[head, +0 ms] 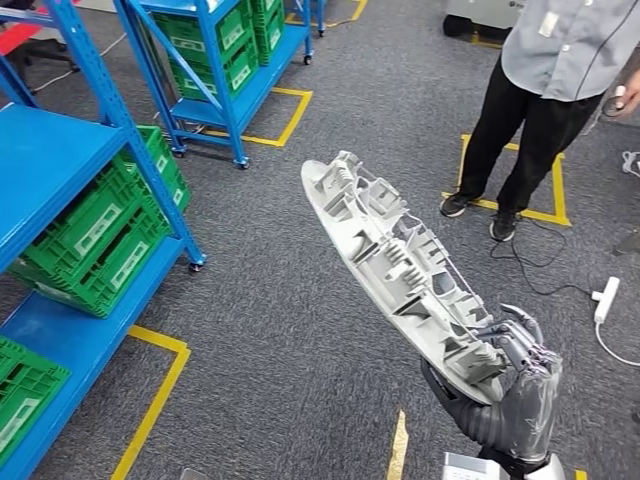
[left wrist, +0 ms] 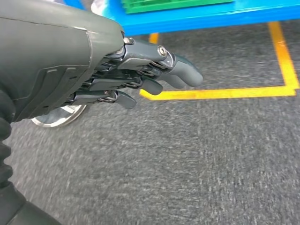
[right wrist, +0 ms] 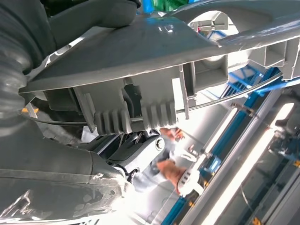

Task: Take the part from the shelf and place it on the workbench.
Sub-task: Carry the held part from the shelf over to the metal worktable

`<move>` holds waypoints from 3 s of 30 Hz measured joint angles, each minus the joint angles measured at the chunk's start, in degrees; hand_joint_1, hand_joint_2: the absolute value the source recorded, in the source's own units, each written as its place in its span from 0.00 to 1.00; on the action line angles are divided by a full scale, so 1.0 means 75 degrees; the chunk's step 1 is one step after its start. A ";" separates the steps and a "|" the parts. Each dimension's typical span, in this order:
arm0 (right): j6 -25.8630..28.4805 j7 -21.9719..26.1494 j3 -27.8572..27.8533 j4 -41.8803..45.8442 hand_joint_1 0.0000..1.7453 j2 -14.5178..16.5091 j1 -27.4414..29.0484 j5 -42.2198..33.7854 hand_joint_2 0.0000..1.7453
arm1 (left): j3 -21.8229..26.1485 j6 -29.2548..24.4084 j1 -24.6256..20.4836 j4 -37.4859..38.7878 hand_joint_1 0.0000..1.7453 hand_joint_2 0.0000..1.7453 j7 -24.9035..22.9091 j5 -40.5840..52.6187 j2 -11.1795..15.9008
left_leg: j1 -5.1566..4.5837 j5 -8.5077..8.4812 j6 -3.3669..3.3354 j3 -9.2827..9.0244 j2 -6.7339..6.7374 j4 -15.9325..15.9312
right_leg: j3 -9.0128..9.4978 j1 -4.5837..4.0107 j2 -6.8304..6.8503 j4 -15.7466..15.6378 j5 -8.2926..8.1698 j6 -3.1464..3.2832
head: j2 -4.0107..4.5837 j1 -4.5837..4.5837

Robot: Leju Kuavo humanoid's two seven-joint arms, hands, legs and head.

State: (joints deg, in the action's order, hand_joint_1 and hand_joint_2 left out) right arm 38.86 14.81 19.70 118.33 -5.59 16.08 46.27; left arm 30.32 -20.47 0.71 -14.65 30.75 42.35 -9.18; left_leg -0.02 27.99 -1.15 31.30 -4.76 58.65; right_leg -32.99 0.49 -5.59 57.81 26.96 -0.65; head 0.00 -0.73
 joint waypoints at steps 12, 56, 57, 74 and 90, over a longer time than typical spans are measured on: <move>0.0001 0.0057 -0.0158 0.0066 1.00 0.0013 0.0138 -0.0007 1.00 | 0.0027 -0.0011 0.0009 -0.0005 0.00 1.00 0.0003 0.0022 -0.0041 | 0.0018 -0.0037 -0.0114 -0.0033 0.1053 -0.0235 | -0.0548 0.0039 0.0856 0.1214 0.0477 -0.0340 | 0.0000 -0.0091; 0.0001 0.0104 -0.0282 0.0139 1.00 0.0119 0.0232 -0.0035 1.00 | 0.0052 0.0322 -0.0017 -0.0014 0.00 1.00 0.0128 0.0031 0.0009 | 0.0037 0.1116 0.0252 0.0687 0.0743 0.1700 | 0.0038 0.0018 0.0674 -0.0034 0.0035 0.0084 | 0.0000 -0.0105; 0.0001 0.0103 -0.0285 0.0138 1.00 0.0119 0.0238 -0.0035 1.00 | 0.0052 0.0322 -0.0006 -0.0014 0.00 1.00 0.0128 0.0031 0.0009 | 0.0036 0.1136 0.0242 0.0826 0.0725 0.1959 | 0.0034 0.0010 0.0571 -0.0030 0.0031 0.0091 | 0.0000 -0.0105; 0.0002 0.0052 -0.0297 0.0140 1.00 0.0119 0.0295 -0.0007 1.00 | 0.0058 0.0474 -0.0041 -0.0014 0.00 1.00 0.0151 0.0108 0.0018 | 0.0075 -0.0013 -0.0073 -0.0025 0.1000 -0.0189 | -0.0946 0.0041 0.0743 0.1795 0.0686 -0.0358 | 0.0000 -0.0218; 0.0001 0.0056 -0.0326 0.0195 1.00 0.0119 0.0396 0.0017 1.00 | 0.0044 0.0514 -0.0059 -0.0014 0.00 1.00 0.0160 0.0182 0.0027 | 0.0055 0.0604 0.0182 0.0621 0.0639 0.1439 | 0.0015 -0.0041 0.0246 -0.0019 -0.0009 0.0107 | 0.0000 -0.0152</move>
State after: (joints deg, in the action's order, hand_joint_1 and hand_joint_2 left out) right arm 38.87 15.23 17.25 119.80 -4.70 19.05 46.40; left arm 30.65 -16.61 0.27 -14.75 31.95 43.71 -8.98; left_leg 0.39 32.52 0.21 35.96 0.03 69.44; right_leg -32.88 0.17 -3.74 57.67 26.89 0.15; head 0.00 -1.87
